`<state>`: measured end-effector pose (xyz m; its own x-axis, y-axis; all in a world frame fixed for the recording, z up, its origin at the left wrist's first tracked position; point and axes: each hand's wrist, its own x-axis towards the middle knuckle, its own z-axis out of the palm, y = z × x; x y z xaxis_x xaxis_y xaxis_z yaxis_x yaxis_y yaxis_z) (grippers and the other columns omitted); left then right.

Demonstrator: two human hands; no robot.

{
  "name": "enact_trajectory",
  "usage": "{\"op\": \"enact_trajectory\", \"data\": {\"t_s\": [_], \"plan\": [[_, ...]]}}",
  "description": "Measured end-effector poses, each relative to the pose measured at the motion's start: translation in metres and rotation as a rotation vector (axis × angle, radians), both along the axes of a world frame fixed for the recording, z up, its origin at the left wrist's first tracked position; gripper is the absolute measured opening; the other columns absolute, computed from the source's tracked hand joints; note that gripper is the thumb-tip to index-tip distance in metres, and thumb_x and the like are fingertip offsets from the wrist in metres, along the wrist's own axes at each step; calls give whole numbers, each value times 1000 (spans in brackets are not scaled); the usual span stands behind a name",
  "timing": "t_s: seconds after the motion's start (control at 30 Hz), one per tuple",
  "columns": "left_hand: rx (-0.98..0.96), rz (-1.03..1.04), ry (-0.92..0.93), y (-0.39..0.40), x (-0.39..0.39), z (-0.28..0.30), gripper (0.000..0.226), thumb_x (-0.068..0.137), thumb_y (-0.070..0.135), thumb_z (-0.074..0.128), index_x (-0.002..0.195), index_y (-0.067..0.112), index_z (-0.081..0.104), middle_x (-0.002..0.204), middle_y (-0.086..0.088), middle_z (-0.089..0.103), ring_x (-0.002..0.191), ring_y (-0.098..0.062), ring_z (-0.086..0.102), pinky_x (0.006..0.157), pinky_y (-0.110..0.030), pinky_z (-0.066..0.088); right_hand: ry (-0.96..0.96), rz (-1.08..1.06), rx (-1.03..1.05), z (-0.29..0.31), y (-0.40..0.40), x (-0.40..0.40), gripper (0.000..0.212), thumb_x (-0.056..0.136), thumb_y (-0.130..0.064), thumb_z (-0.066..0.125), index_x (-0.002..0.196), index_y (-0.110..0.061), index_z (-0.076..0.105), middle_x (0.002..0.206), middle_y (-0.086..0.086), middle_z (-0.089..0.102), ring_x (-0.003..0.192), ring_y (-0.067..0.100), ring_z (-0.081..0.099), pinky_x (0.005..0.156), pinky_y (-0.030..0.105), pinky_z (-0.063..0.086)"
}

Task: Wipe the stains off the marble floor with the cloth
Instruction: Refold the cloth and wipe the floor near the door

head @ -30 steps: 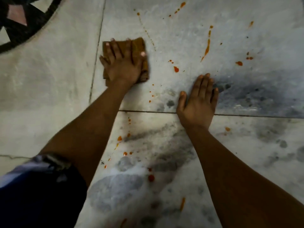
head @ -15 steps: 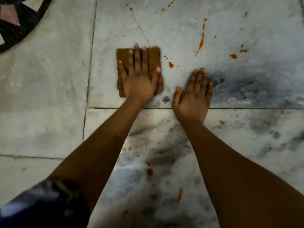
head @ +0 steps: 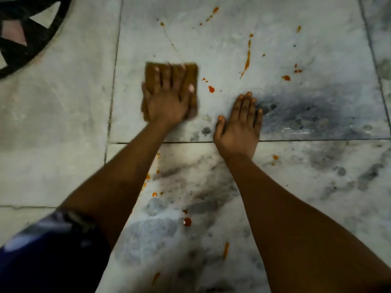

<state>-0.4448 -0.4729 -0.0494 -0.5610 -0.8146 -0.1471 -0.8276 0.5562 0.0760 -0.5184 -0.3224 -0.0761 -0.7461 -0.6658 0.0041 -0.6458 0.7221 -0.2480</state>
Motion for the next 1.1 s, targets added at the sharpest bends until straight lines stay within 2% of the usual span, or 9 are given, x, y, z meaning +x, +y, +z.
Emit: {"op": "enact_trajectory", "data": {"t_s": [0.07,0.17,0.3,0.4,0.53,0.77,0.87,0.97,1.1], "plan": [[18,-135,-9,39,31,4,58,92,54,10,148,36,7,159,-1,2,146,-26,-1,111,-59,2,-42,9,-7,6,4,2,70,92,-42,24,148,-2,13,156,16,13,144,28,12,116,41,1],[36,-198,-20,32,50,6,63,86,55,2,147,39,10,159,2,7,146,-24,2,110,-60,5,-36,26,-21,11,6,-15,71,92,-45,21,147,-1,13,155,17,14,144,28,13,115,39,-2],[-5,-20,-20,-28,12,-5,51,100,42,20,149,32,9,159,0,3,146,-25,-1,111,-60,-2,-10,111,-44,3,3,-50,77,87,-50,17,146,0,18,154,19,19,143,30,17,116,37,4],[-47,35,7,-79,-21,-7,51,101,39,21,149,27,11,159,-1,5,146,-26,-1,112,-60,-4,-8,132,-43,-3,0,-53,75,88,-48,21,147,-2,17,154,17,18,144,29,16,116,36,5],[-7,85,13,-113,-49,-5,52,101,41,17,150,29,6,159,-1,2,146,-28,-1,113,-59,-5,-8,130,-53,0,2,-53,74,88,-47,24,147,-2,19,154,17,19,143,29,16,116,36,5],[-36,-147,51,-52,19,-1,54,96,43,19,148,33,15,158,-1,9,146,-26,5,113,-53,1,23,129,-17,1,1,-53,74,88,-47,27,145,-1,26,152,18,25,142,30,22,115,40,4],[-57,13,49,-77,11,-4,50,99,40,23,148,31,17,158,-1,11,145,-27,7,113,-54,5,39,128,-16,0,0,-53,73,88,-47,29,145,-1,28,152,18,27,141,30,23,115,41,6],[-47,196,94,-138,-31,1,50,100,40,22,149,28,15,159,-4,8,145,-30,2,114,-55,1,40,116,-37,-1,-1,-55,72,88,-46,29,145,-2,28,152,18,27,141,29,23,116,41,7],[38,238,147,-189,-92,3,52,100,42,17,150,27,10,159,-4,3,145,-29,-4,113,-58,-5,69,95,-62,-1,-1,-56,72,86,-45,31,144,-2,31,151,18,29,140,29,26,115,42,11]]}}
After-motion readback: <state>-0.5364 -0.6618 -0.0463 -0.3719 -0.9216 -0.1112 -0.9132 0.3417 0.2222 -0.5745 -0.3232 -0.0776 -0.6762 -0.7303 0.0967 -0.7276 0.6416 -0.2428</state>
